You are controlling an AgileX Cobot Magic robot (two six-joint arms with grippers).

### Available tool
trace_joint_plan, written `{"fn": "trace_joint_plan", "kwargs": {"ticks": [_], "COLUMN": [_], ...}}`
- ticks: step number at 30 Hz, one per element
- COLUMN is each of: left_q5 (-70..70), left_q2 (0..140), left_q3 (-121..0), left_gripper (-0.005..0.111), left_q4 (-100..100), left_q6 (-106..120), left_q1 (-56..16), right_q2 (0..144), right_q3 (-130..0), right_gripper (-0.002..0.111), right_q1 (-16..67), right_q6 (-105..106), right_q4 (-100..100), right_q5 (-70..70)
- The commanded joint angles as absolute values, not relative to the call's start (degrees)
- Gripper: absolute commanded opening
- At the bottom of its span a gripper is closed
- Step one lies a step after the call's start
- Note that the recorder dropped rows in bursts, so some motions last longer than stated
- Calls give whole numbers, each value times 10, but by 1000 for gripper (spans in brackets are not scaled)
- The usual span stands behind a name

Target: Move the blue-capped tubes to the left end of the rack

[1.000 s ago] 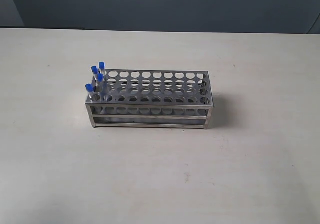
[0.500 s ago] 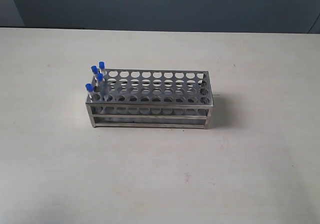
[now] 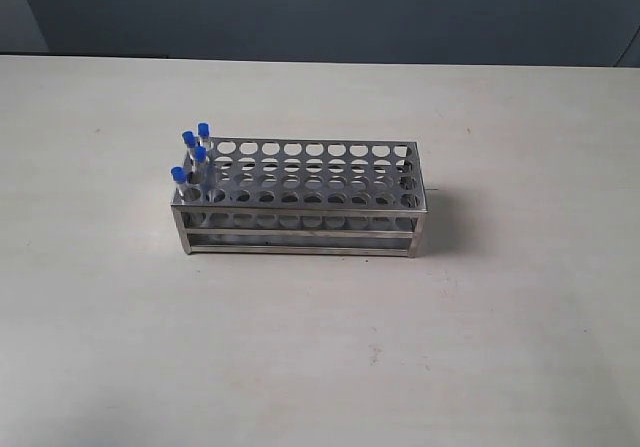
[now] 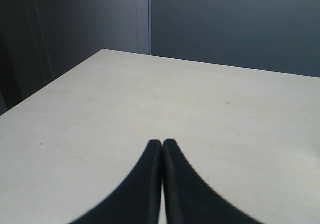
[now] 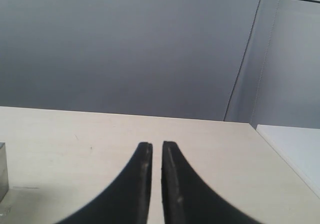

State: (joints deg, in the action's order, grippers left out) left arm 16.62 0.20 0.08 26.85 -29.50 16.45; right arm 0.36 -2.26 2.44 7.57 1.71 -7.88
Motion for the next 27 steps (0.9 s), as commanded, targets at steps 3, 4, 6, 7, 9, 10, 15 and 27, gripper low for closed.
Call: {"fn": "trace_joint_plan", "kwargs": {"ticks": [3,4,6,7,9,10,15,27], "left_q5": [166,166,166,166,166,166,166,166], "left_q2": [0,0,0,0,0,0,0,0], "left_q3": [0,0,0,0,0,0,0,0], "left_gripper": [1,1,1,1,1,1,1,1], "left_q4": [268,268,268,268,268,268,268,268], "left_q6": [-296,-296,-296,-296,-296,-296,-296,-296], "left_q1": [165,165,165,165,165,165,165,165], "right_q2": [0,0,0,0,0,0,0,0], "right_q3": [-19,-19,-19,-19,-19,-19,-19,-15], "right_gripper": [8,8,8,8,8,8,8,-1], "right_q1": [20,20,20,20,20,20,20,20], "right_q6": [75,75,75,75,75,75,75,75], "right_q4": [18,18,18,18,20,26,34,21], "right_q5": [-76,-76,-76,-76,-76,-76,-76,-224]}}
